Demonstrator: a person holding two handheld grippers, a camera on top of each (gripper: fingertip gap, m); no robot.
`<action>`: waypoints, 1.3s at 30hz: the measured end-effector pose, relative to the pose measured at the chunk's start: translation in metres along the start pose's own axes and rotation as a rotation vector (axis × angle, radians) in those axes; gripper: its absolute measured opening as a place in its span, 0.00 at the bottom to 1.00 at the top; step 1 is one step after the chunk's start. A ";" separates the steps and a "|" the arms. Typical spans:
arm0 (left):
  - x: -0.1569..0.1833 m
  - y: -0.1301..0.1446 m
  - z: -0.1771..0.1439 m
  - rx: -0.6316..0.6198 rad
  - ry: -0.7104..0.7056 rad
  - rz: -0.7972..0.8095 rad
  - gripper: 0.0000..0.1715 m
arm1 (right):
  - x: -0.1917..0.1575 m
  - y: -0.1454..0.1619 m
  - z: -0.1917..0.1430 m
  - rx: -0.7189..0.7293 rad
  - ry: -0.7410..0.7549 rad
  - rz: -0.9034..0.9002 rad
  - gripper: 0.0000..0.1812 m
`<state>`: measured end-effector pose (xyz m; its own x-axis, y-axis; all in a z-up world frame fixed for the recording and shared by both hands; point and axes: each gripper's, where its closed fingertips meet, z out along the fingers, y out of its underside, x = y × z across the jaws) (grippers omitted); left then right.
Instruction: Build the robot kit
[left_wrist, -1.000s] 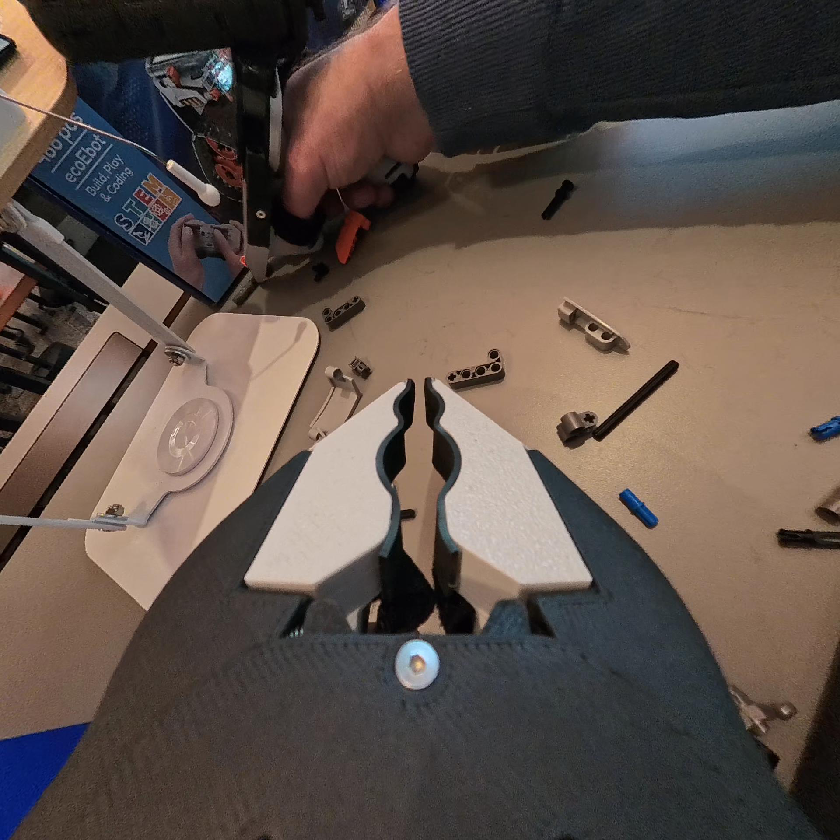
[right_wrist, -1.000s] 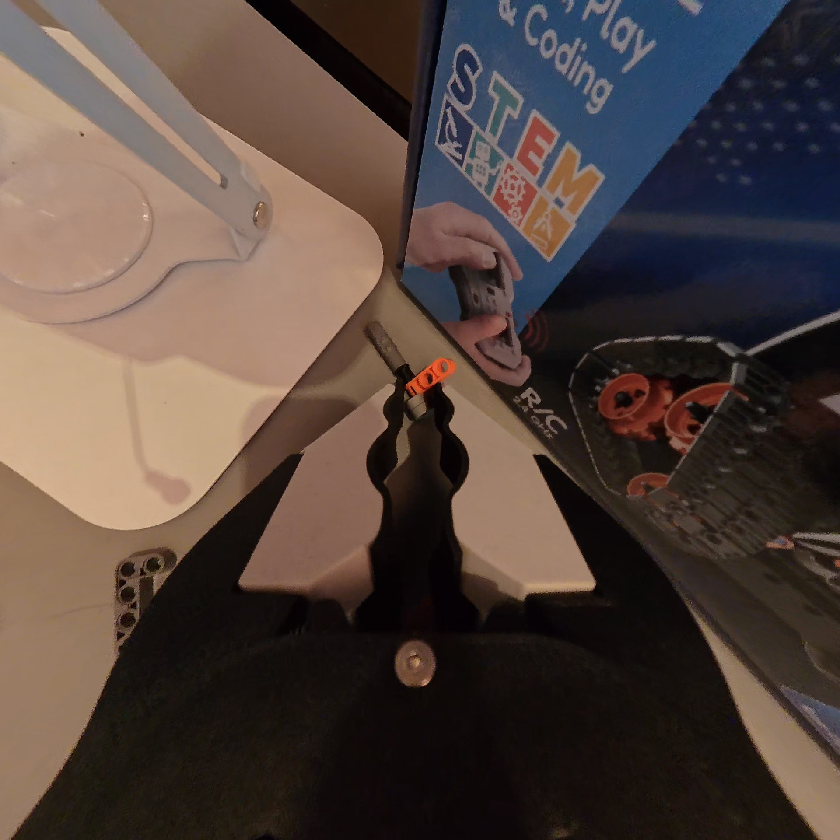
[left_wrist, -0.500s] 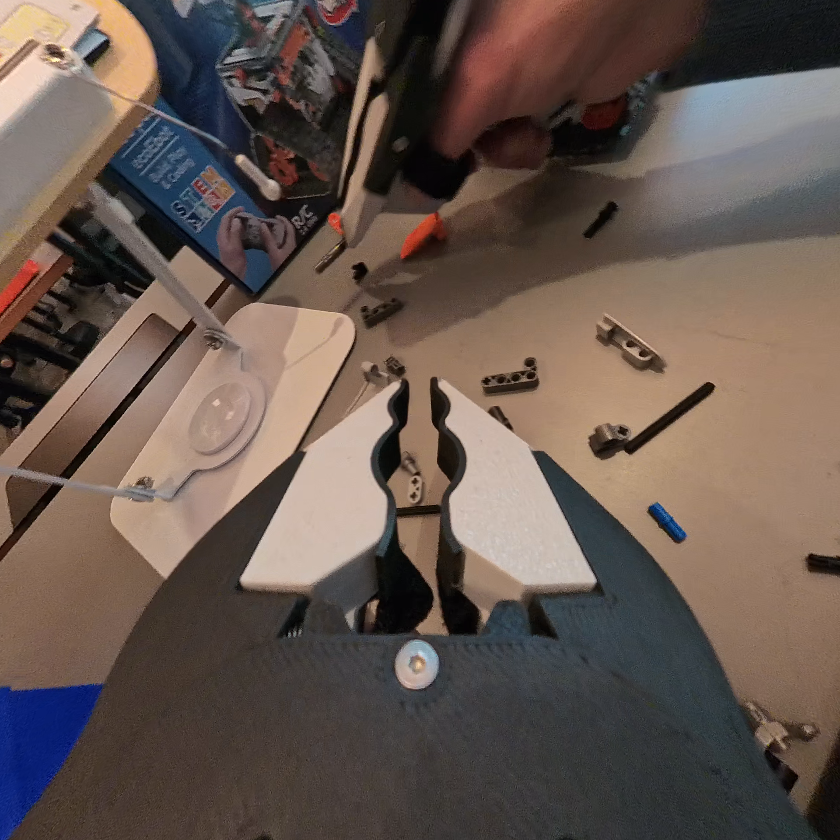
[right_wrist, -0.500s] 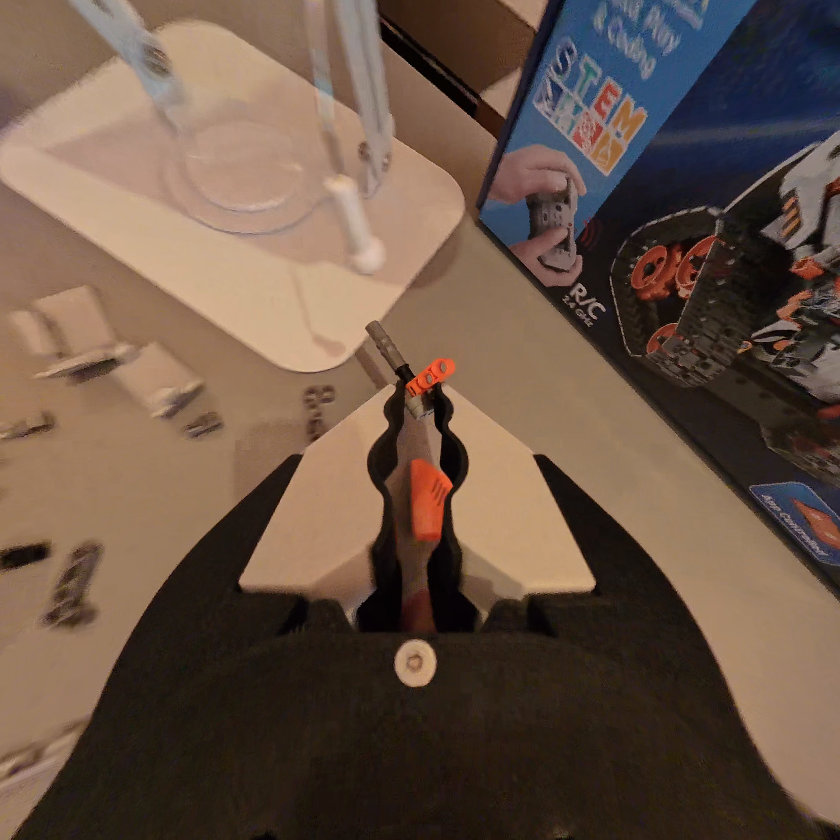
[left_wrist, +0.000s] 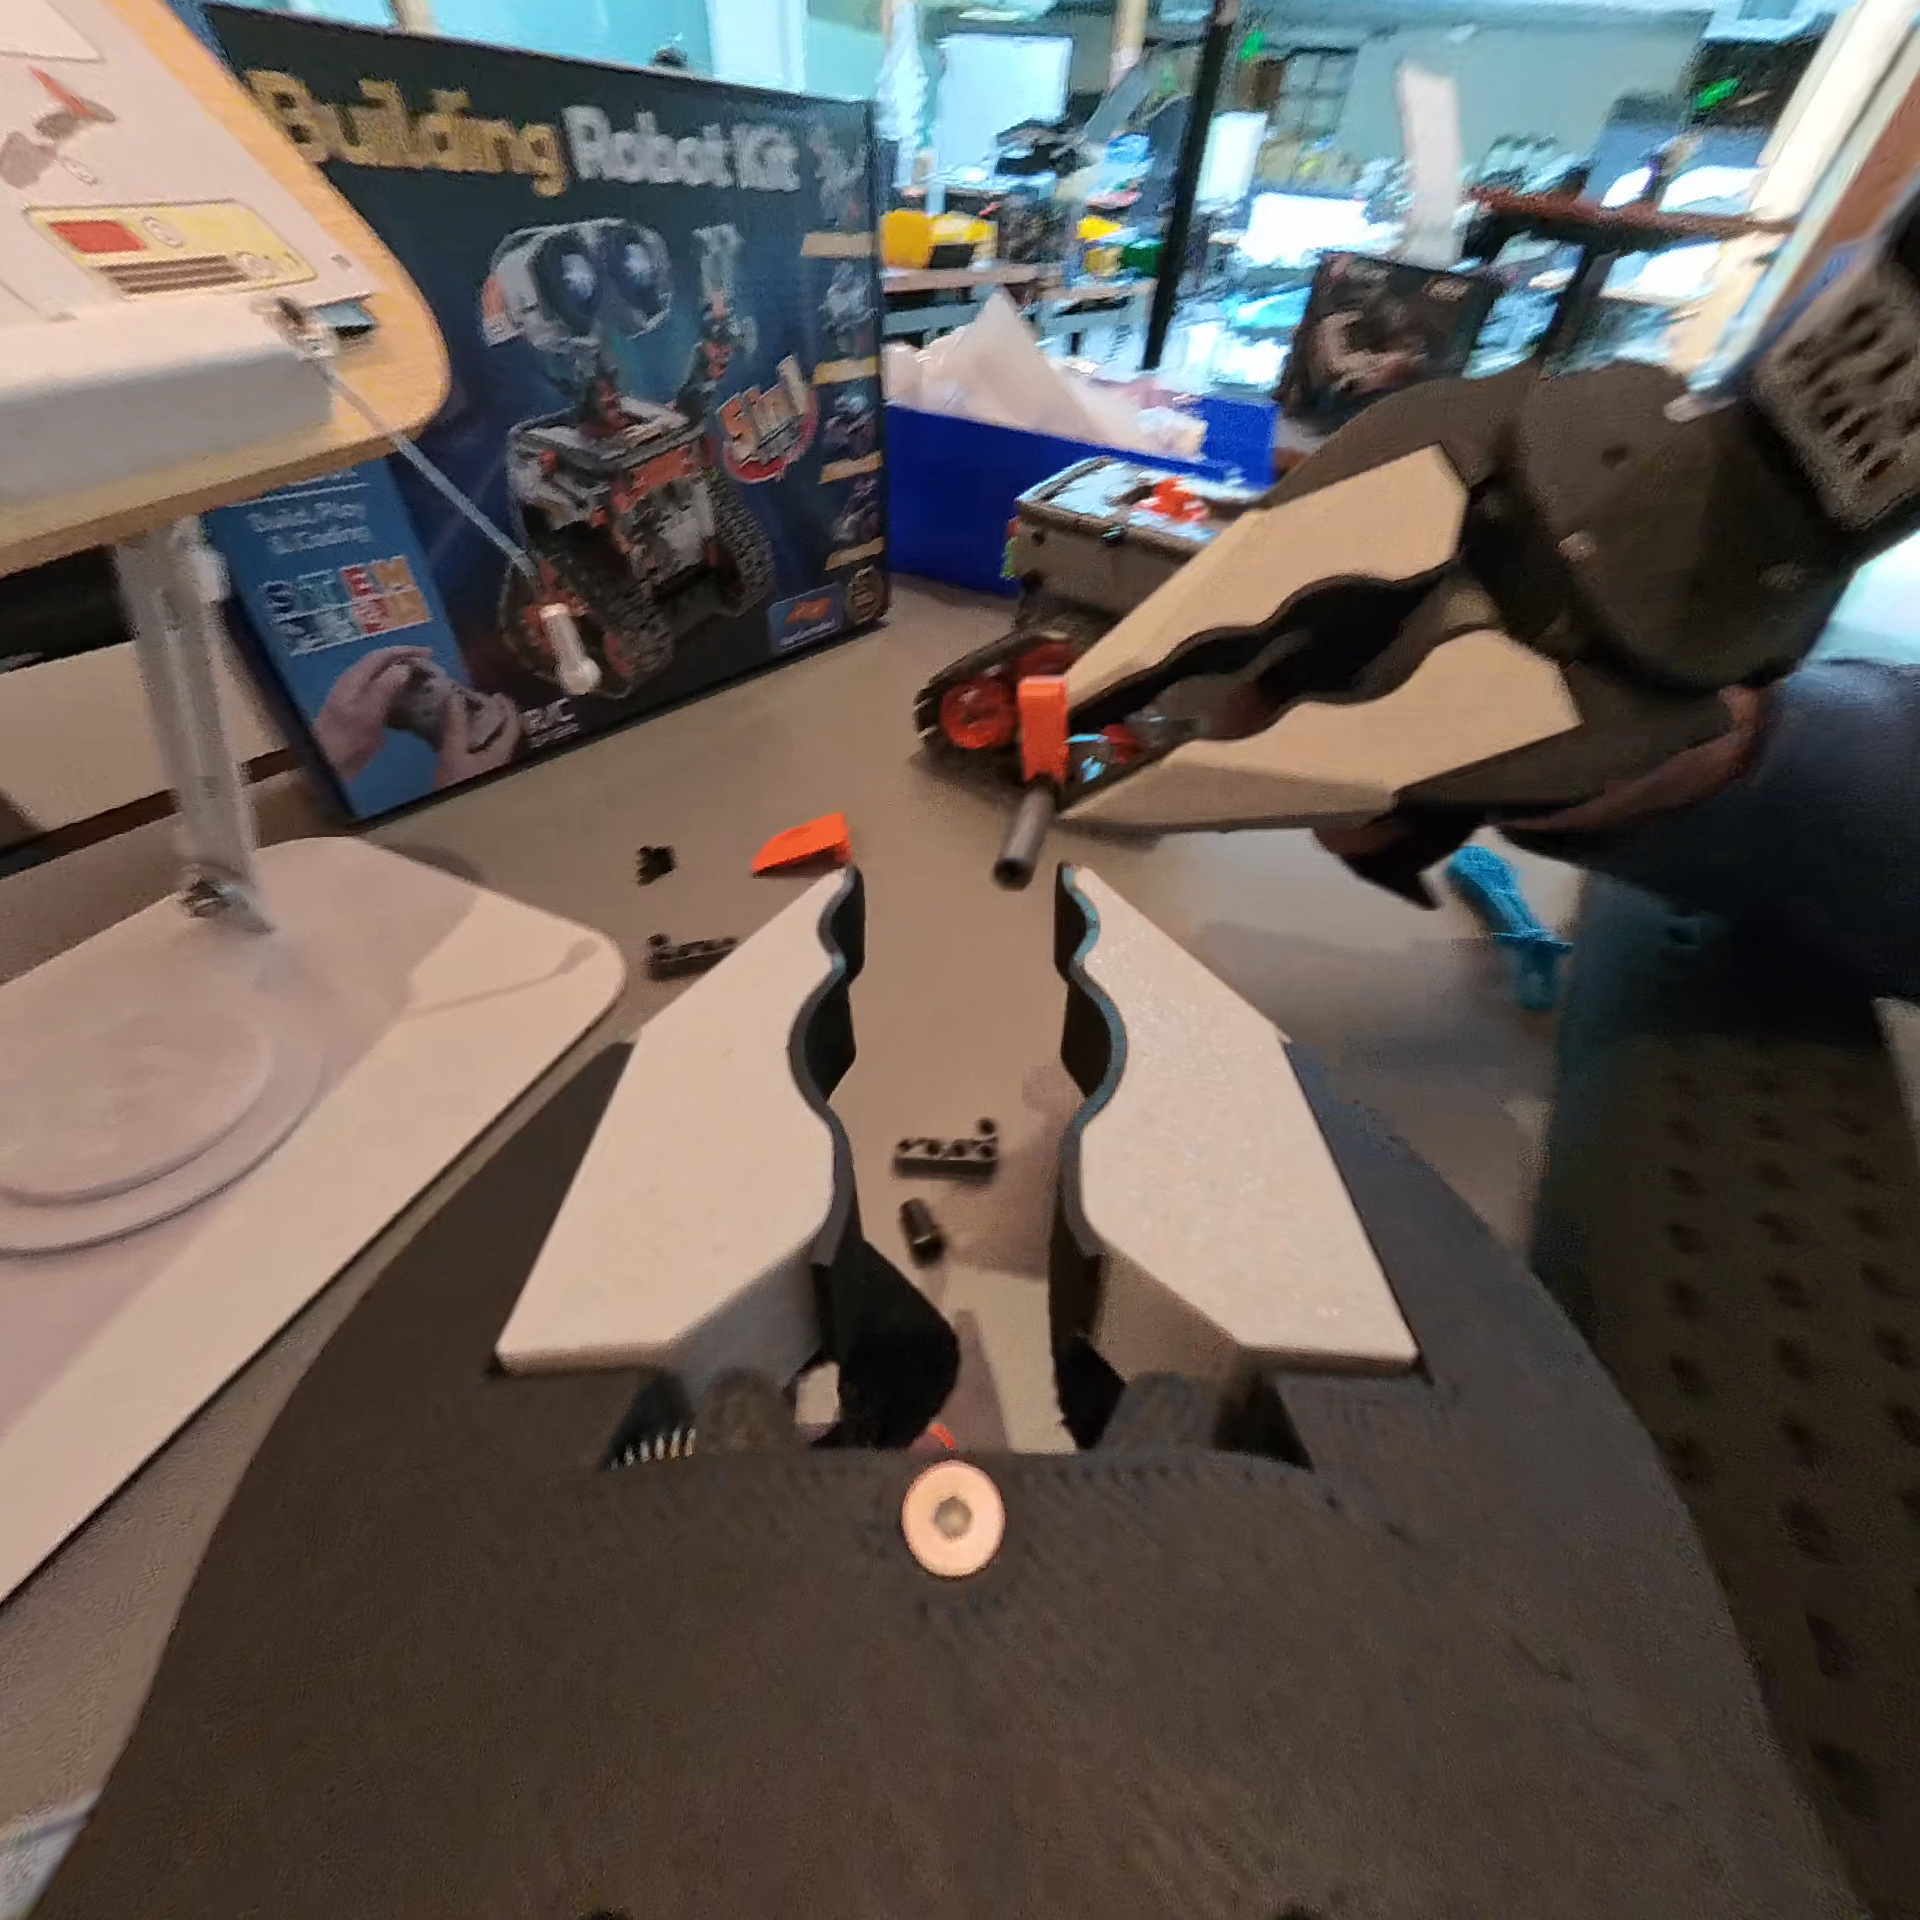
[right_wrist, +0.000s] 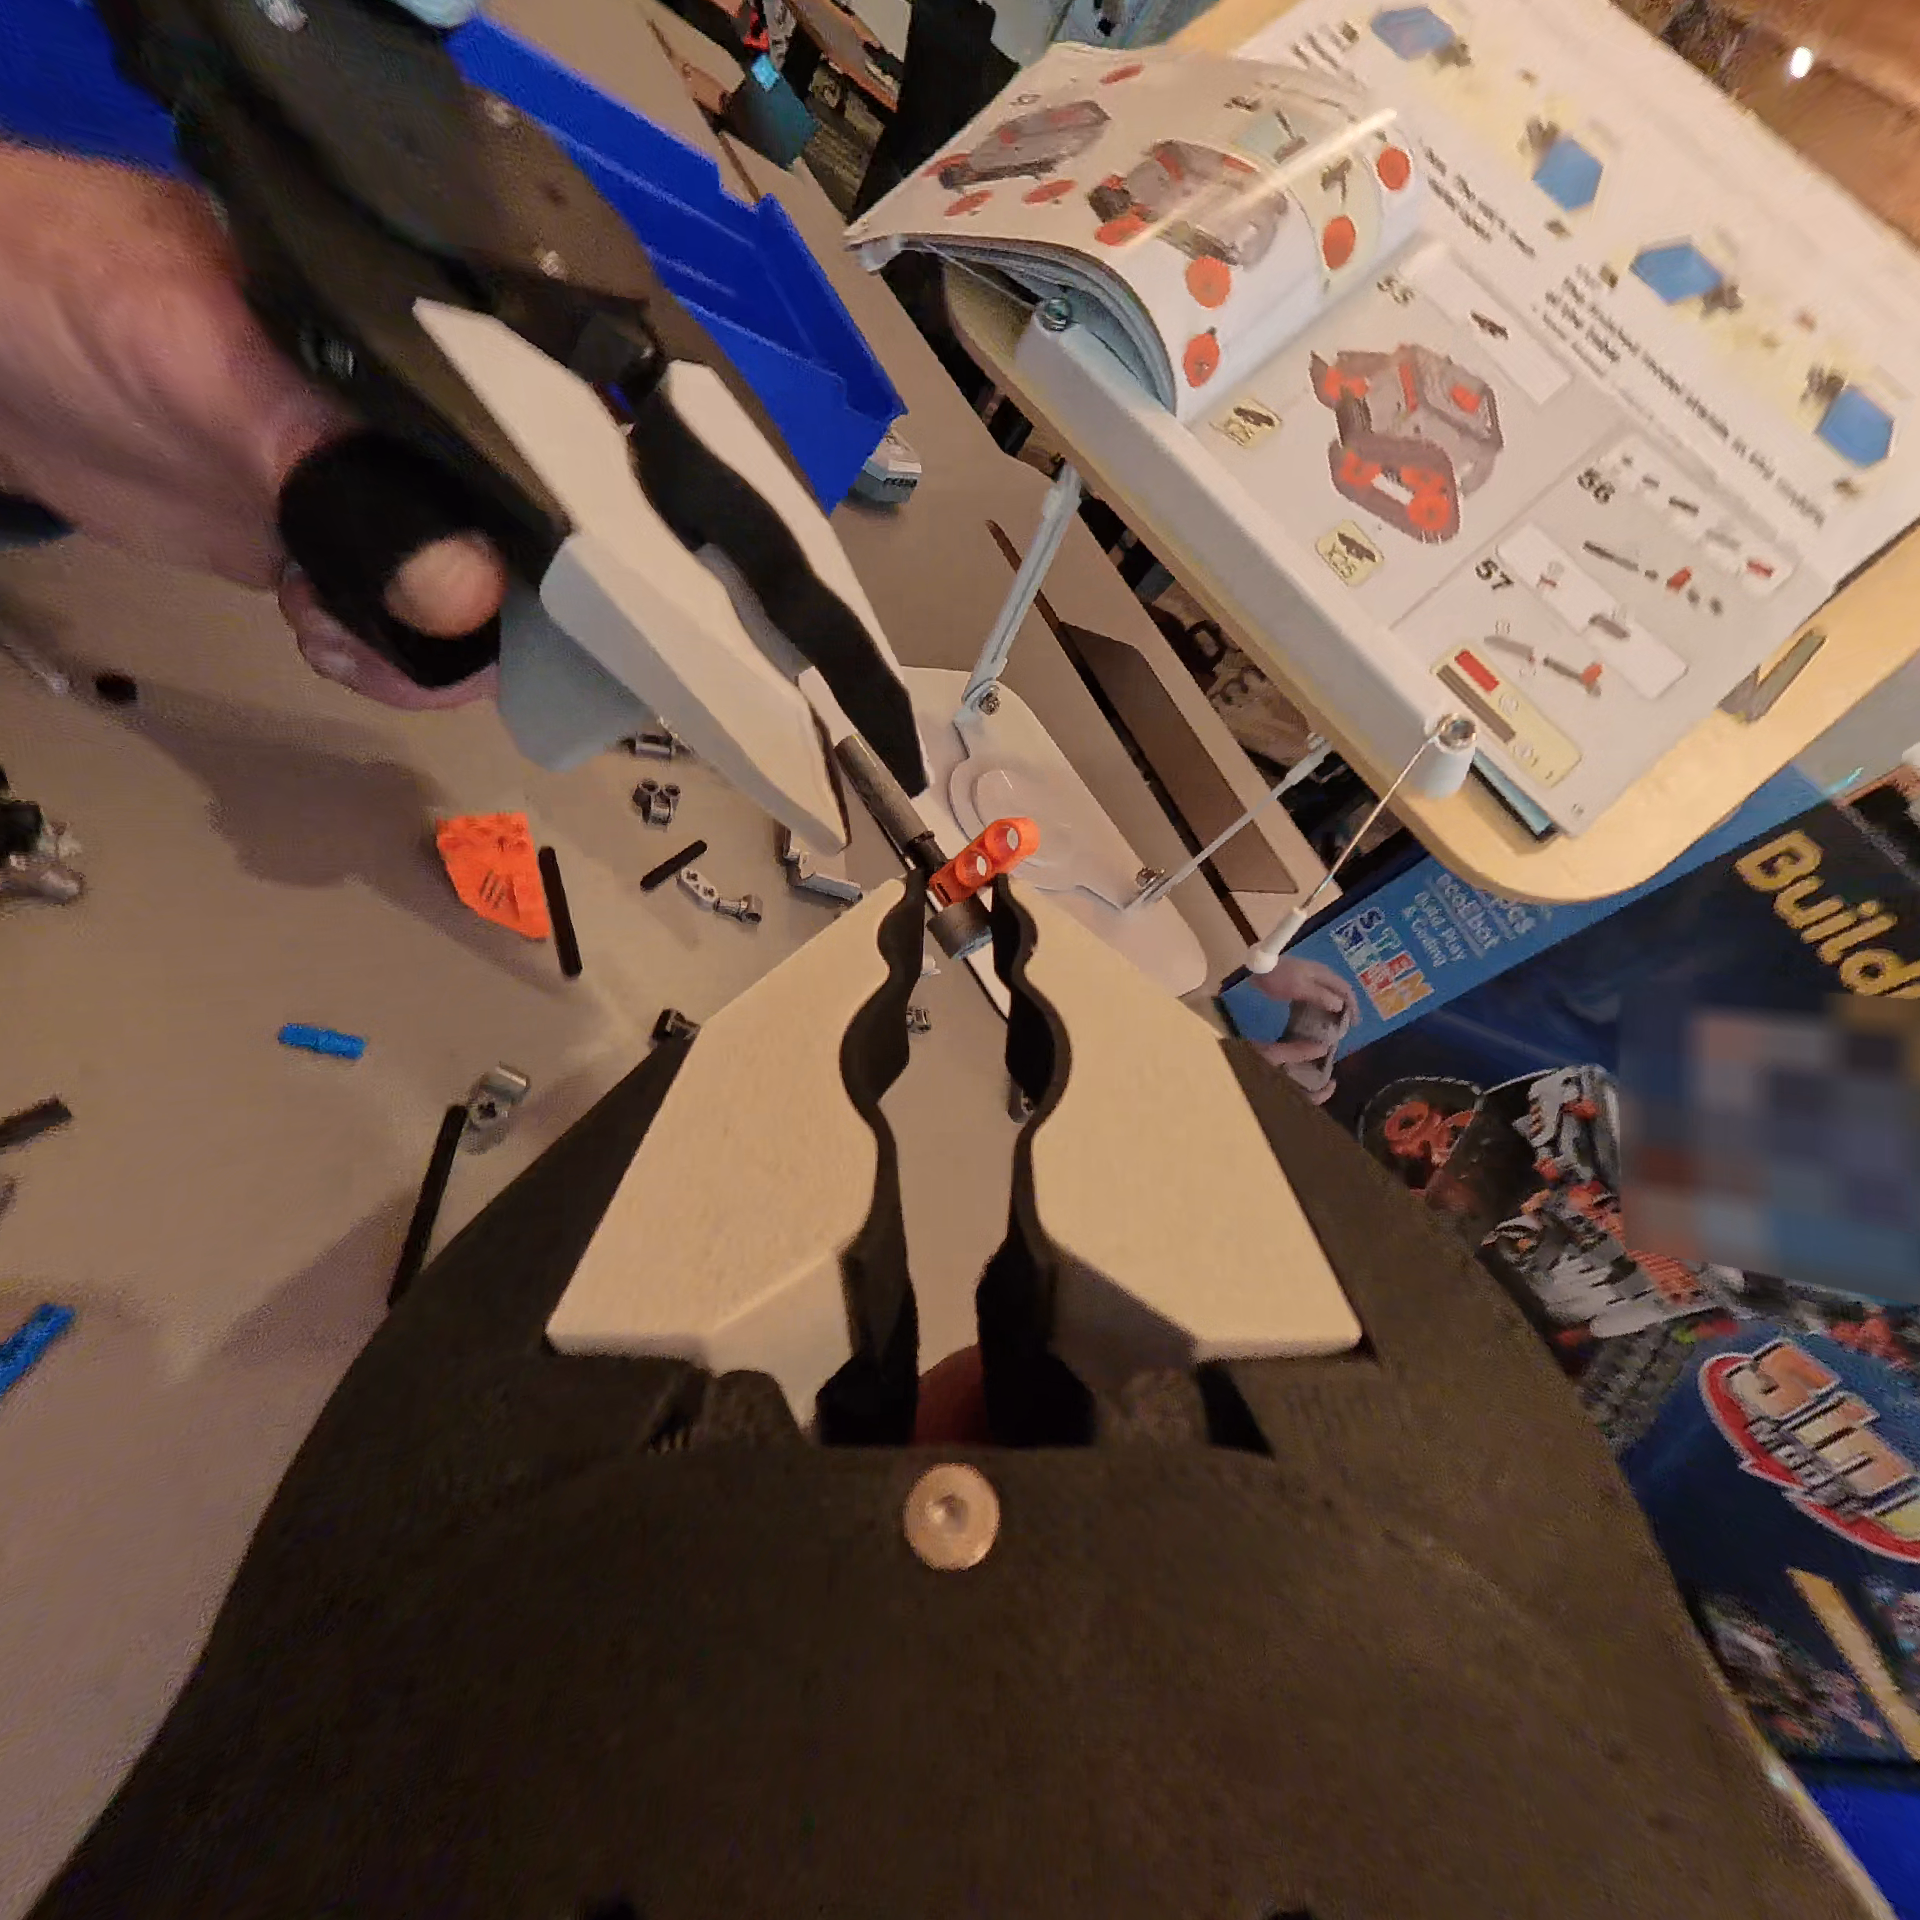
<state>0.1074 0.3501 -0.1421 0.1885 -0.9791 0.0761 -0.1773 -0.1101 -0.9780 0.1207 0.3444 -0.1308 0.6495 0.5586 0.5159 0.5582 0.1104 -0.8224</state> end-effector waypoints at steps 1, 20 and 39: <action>0.005 0.000 0.001 0.002 0.030 -0.015 0.20 | -0.003 0.000 -0.001 0.004 0.006 -0.037 0.06; 0.011 -0.016 0.004 -0.009 -0.313 0.617 0.03 | 0.007 -0.014 -0.023 0.106 -0.021 0.096 0.11; 0.020 -0.002 0.018 -0.188 -0.510 1.121 0.03 | 0.002 0.007 -0.014 -0.021 -0.055 0.216 0.07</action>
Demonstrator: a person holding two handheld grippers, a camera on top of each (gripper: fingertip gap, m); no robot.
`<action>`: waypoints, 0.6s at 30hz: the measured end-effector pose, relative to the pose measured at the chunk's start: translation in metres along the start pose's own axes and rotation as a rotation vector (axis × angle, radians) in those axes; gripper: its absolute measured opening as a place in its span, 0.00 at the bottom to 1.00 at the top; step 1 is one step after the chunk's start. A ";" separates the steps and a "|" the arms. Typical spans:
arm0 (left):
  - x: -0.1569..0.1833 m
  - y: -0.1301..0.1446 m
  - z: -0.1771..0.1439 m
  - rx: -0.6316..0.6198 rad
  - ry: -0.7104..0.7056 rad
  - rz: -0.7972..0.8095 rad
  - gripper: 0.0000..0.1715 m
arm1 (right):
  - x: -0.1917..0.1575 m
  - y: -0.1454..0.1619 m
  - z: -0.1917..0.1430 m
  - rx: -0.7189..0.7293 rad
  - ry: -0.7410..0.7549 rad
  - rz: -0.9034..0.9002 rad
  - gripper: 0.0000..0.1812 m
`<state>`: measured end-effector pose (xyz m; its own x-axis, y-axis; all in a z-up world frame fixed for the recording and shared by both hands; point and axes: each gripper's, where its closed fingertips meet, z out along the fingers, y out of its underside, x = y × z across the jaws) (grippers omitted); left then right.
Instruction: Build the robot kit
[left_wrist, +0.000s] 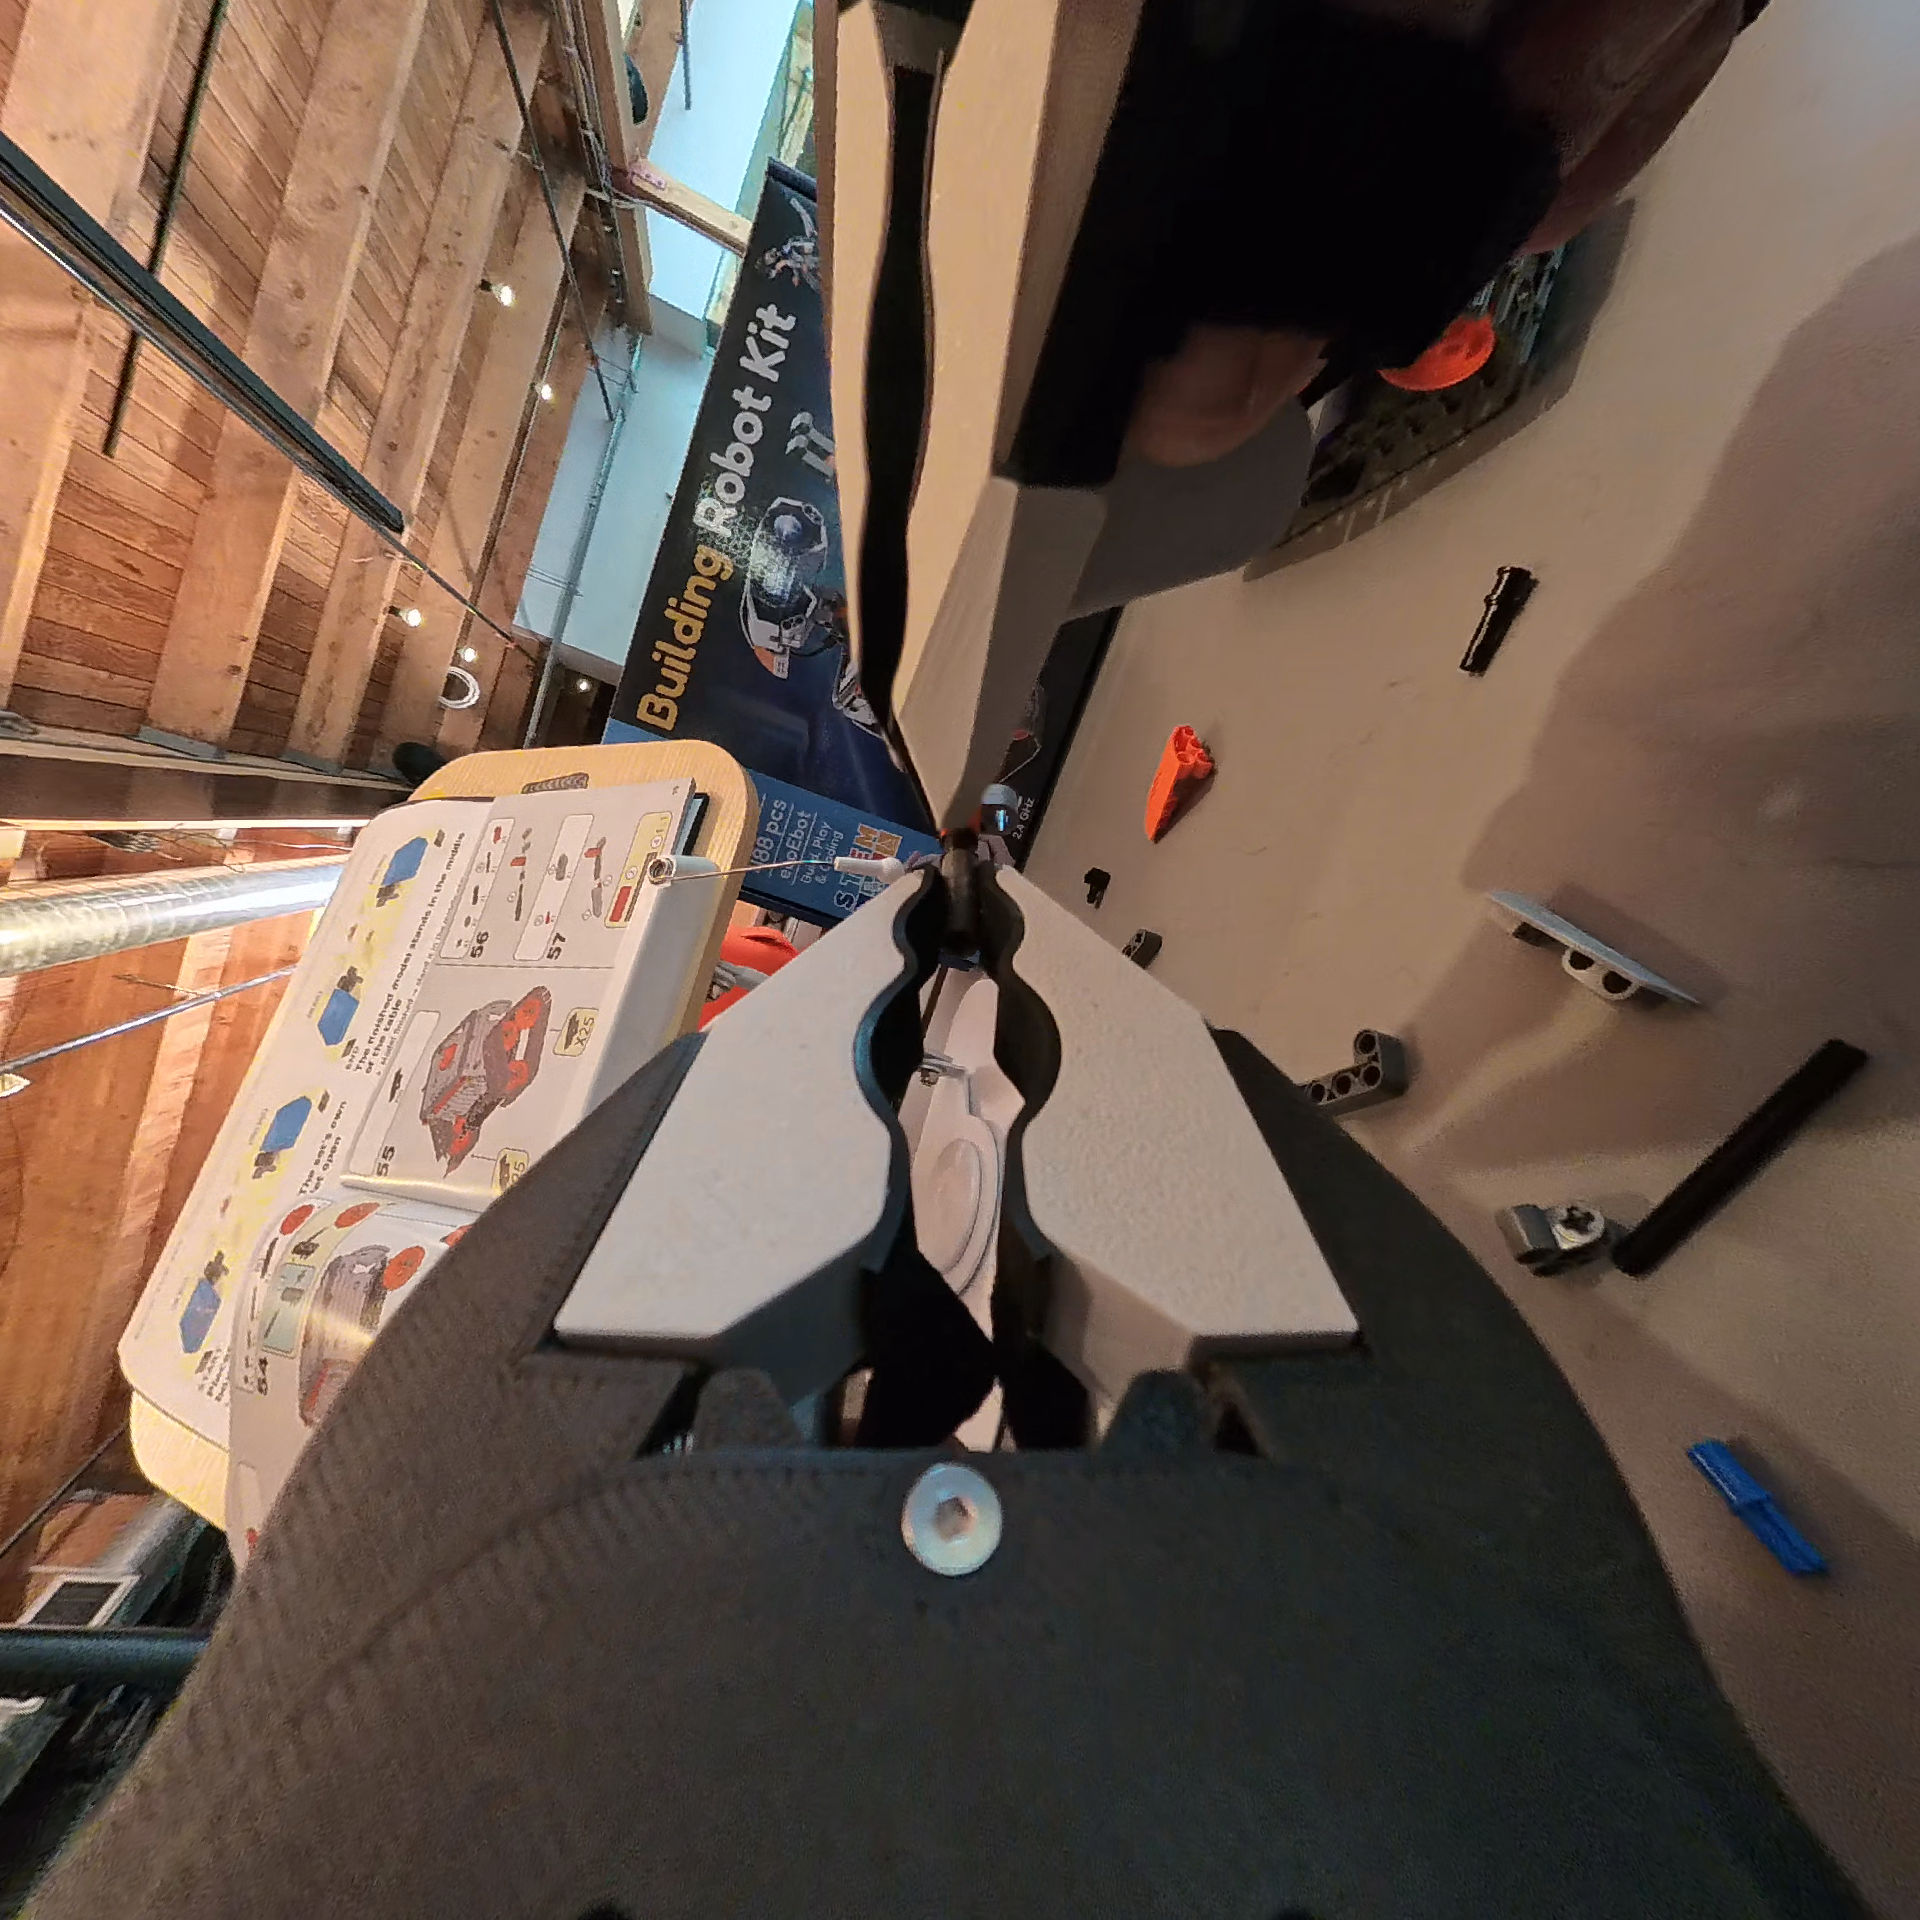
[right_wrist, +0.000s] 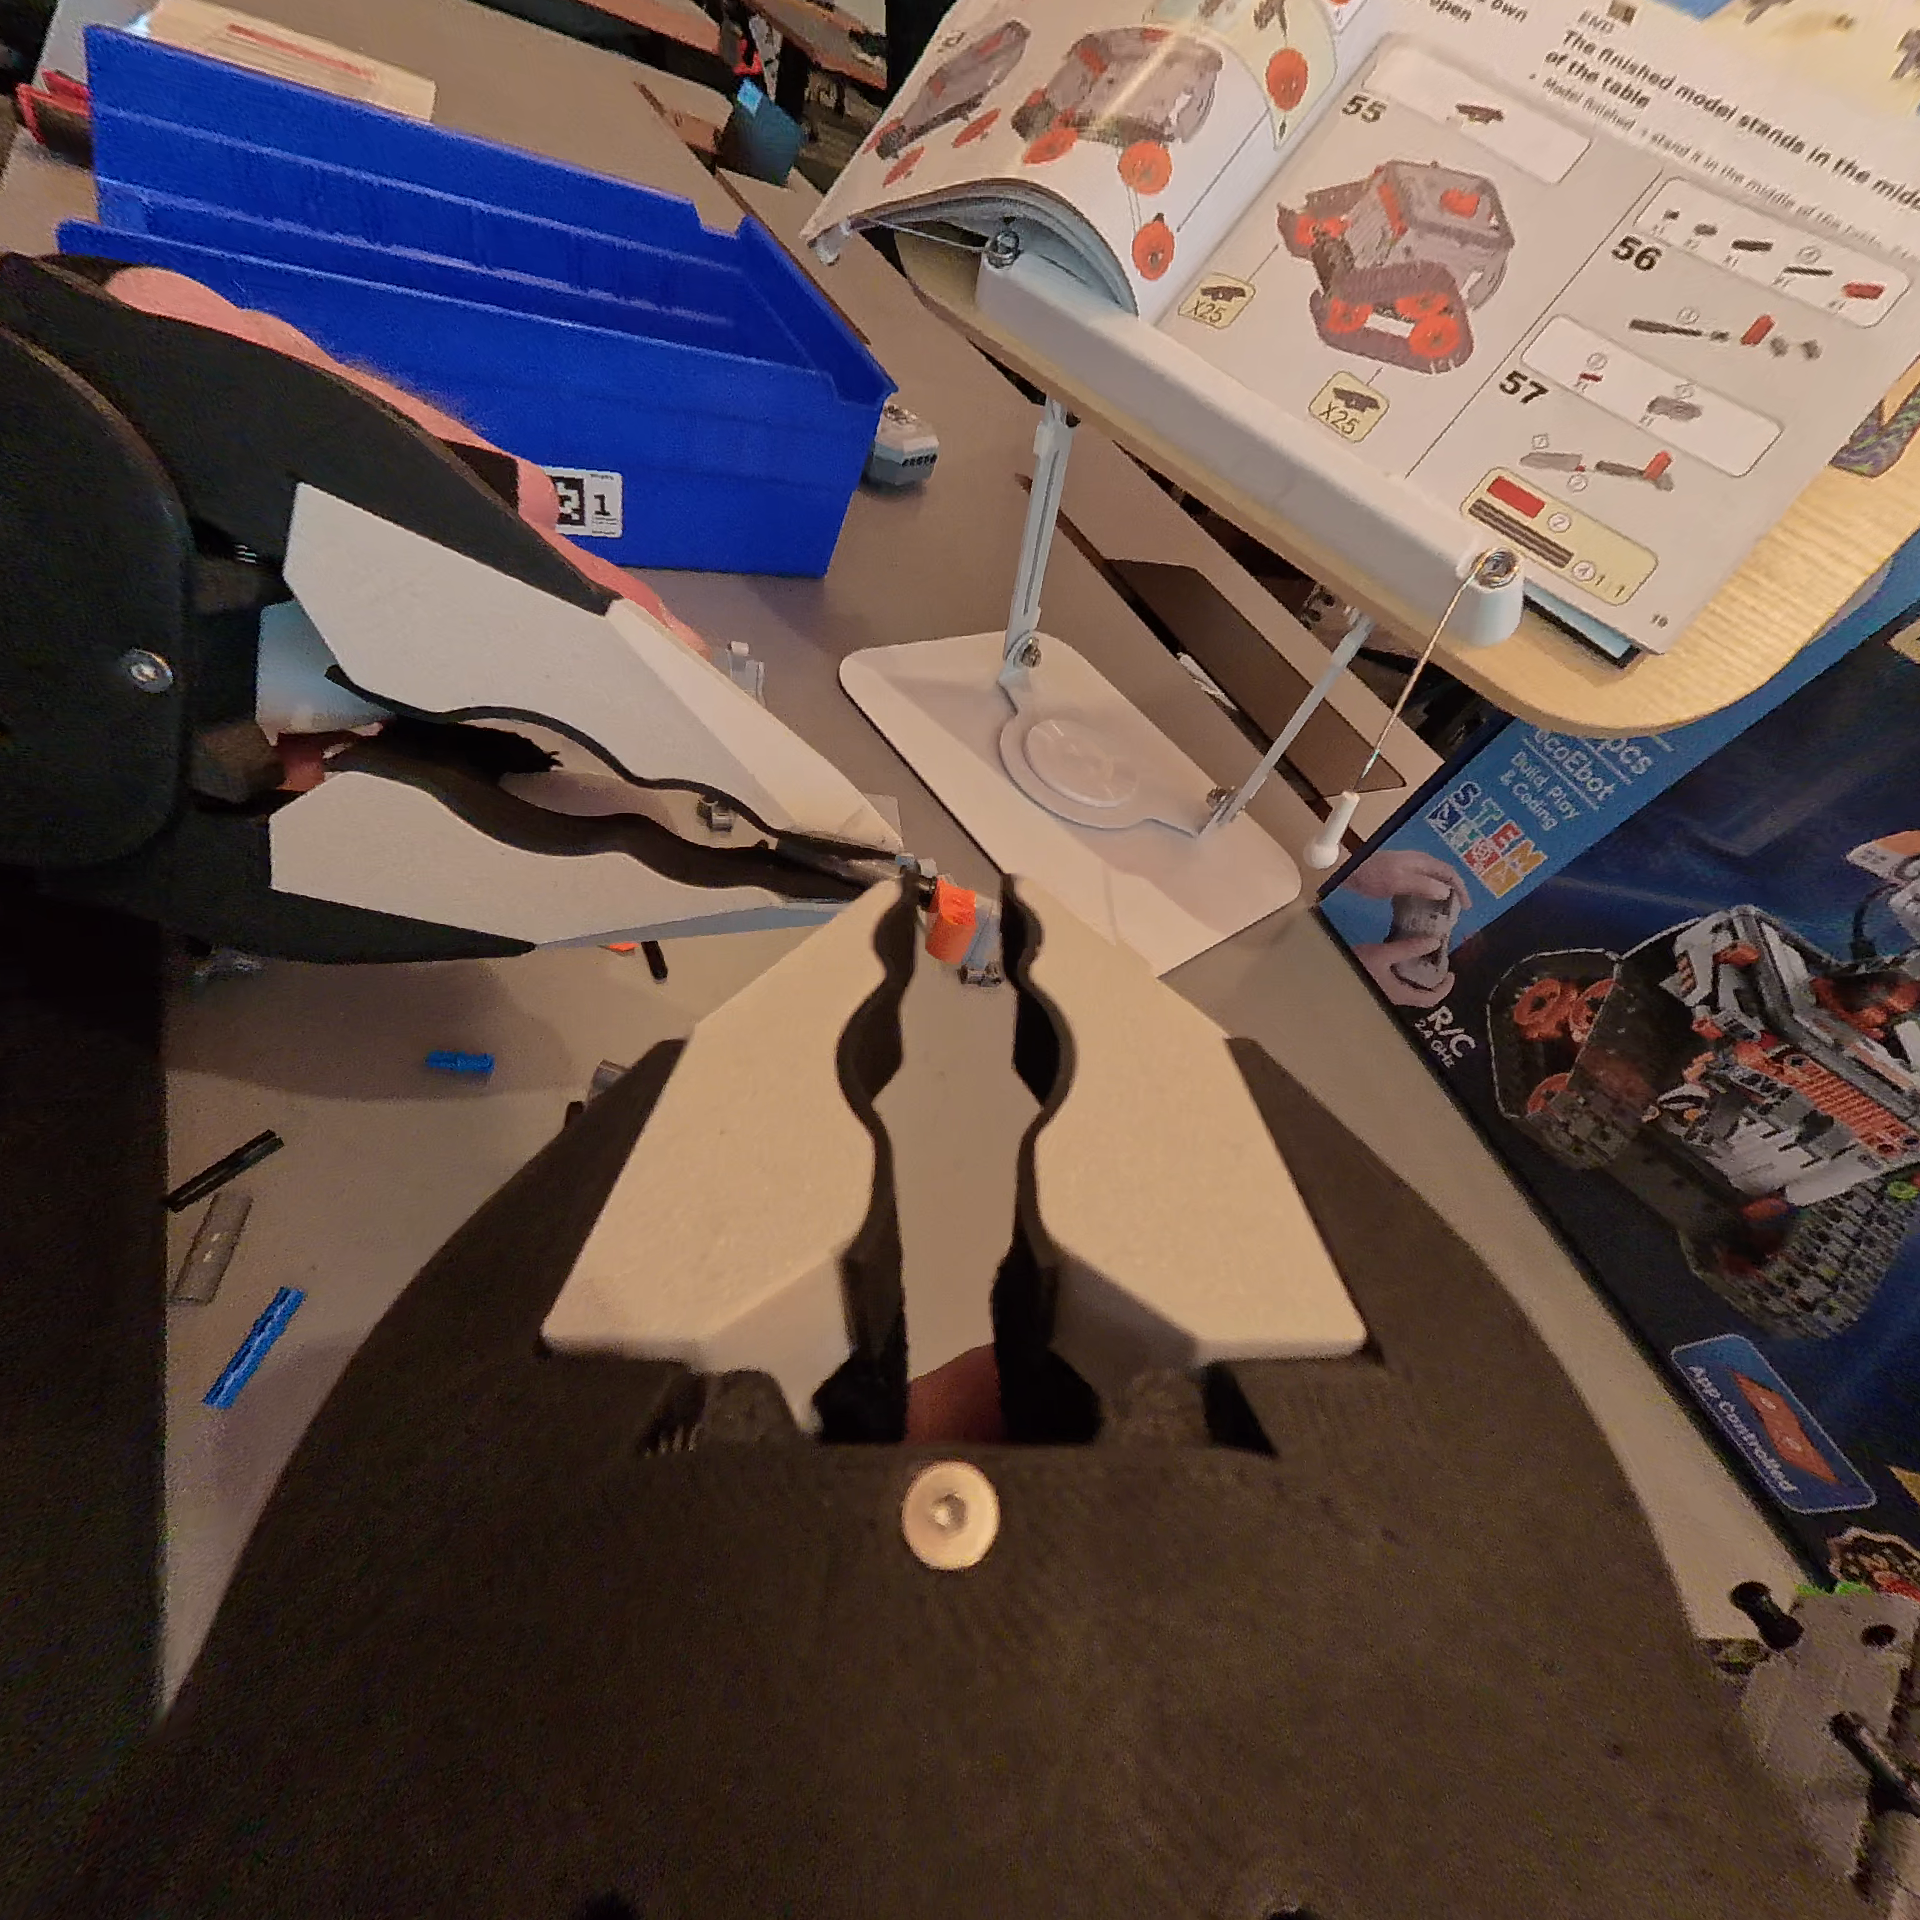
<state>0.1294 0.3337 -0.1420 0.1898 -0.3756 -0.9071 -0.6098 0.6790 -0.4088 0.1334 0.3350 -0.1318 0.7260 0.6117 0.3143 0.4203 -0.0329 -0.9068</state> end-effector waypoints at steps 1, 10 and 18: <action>0.000 0.000 0.000 -0.003 -0.004 0.008 0.03 | 0.000 0.001 0.000 0.000 0.003 -0.006 0.03; -0.002 -0.002 -0.001 0.016 -0.003 -0.036 0.03 | -0.001 -0.001 -0.002 0.025 -0.017 -0.007 0.02; -0.009 0.007 0.001 0.037 0.055 -0.252 0.03 | 0.012 -0.006 -0.009 0.076 -0.033 0.083 0.10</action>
